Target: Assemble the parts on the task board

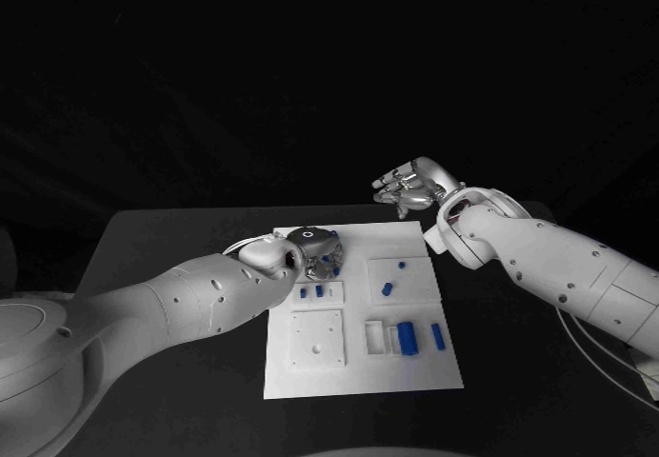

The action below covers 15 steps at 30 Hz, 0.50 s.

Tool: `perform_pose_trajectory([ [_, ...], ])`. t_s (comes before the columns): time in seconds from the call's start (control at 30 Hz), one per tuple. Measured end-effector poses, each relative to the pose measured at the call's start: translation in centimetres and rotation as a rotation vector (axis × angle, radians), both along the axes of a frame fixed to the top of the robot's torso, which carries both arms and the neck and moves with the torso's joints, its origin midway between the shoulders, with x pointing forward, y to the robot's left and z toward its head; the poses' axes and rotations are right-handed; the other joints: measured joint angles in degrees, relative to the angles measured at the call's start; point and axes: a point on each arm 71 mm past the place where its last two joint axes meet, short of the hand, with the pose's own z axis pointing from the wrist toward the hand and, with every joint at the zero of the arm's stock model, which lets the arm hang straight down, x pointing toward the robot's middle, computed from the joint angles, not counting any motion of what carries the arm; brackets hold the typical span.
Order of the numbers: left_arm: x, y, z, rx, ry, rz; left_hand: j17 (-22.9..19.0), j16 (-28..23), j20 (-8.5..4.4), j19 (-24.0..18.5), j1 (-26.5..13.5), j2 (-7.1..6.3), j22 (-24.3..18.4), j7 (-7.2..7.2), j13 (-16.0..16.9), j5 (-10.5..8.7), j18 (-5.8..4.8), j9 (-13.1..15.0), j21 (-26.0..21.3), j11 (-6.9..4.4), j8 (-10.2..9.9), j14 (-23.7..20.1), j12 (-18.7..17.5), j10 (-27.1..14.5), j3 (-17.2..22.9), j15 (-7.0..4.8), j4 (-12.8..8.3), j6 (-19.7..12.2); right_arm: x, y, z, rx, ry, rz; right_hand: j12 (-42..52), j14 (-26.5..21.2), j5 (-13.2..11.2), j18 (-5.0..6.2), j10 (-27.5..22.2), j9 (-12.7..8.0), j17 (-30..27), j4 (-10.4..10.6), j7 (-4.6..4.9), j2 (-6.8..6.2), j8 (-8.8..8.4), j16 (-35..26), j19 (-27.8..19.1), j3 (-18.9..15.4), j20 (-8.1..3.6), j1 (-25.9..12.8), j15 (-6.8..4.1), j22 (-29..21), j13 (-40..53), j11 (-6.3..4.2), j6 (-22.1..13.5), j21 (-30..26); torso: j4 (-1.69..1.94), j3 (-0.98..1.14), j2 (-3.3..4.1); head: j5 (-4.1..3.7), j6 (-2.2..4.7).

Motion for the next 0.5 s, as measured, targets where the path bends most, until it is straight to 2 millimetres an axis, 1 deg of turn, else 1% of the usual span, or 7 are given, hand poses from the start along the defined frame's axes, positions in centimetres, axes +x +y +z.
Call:
perform_pose_trajectory([
  [0.17,0.05,-0.04,0.03,0.0,0.0,0.001,0.0,0.01,0.0,0.0,0.0,0.0,0.0,0.0,0.04,-0.25,-0.01,0.0,0.0,-0.02,0.0,0.2,0.0,0.42,-0.35,-0.2,0.35,0.0,0.0,0.0,0.0,0.0,0.0,0.0,0.0,0.0,0.27,0.0,0.0,0.0,-0.08,0.0,0.0,0.0,0.0,-0.02,0.0,0.0,0.0,0.0,0.0,-0.01,0.0,0.0,0.0,0.0,-0.03,0.01,0.03,-0.05,-0.01],
  [0.27,0.07,-0.06,0.04,-0.002,0.001,0.002,0.07,0.27,-0.2,0.2,0.0,0.0,0.0,-0.23,0.05,-0.24,-0.06,0.0,0.0,-0.29,0.0,0.23,0.0,0.72,-0.36,-0.23,0.62,0.23,0.0,0.02,0.0,0.0,0.0,0.0,0.0,0.0,0.27,0.01,0.0,-0.01,-0.08,0.09,0.0,0.0,0.0,0.03,0.0,0.09,0.0,0.0,0.0,-0.01,0.0,0.0,0.0,0.0,-0.07,0.02,0.06,-0.09,-0.02],
  [0.33,0.07,-0.08,0.04,-0.002,0.002,0.002,0.1,0.27,-0.2,0.2,0.0,0.0,0.0,-0.39,0.05,-0.24,-0.06,0.0,0.0,-0.41,0.0,0.51,0.0,0.84,-0.36,-0.51,0.62,0.38,0.0,0.03,0.0,0.0,0.0,0.001,0.0,-0.04,0.27,0.0,0.0,-0.01,-0.11,0.16,-0.01,0.0,0.0,0.21,0.0,0.16,0.0,0.0,0.04,-0.01,0.0,0.0,0.0,0.0,-0.07,0.02,0.07,-0.09,-0.04],
  [0.5,0.02,-0.16,0.01,-0.005,0.005,0.0,0.24,0.67,-0.4,0.41,0.61,0.61,-0.01,-0.51,0.0,-0.24,-0.1,0.0,0.19,-0.71,0.0,1.03,0.0,2.16,-0.21,-0.61,0.77,1.73,0.0,0.06,0.0,0.001,0.0,0.001,0.0,-0.2,0.51,0.01,0.0,-0.01,-0.16,0.16,-0.01,0.0,0.0,0.22,0.0,0.16,0.0,0.0,0.2,-0.07,0.01,-0.01,0.0,0.0,-0.03,0.05,0.07,-0.12,-0.15],
])
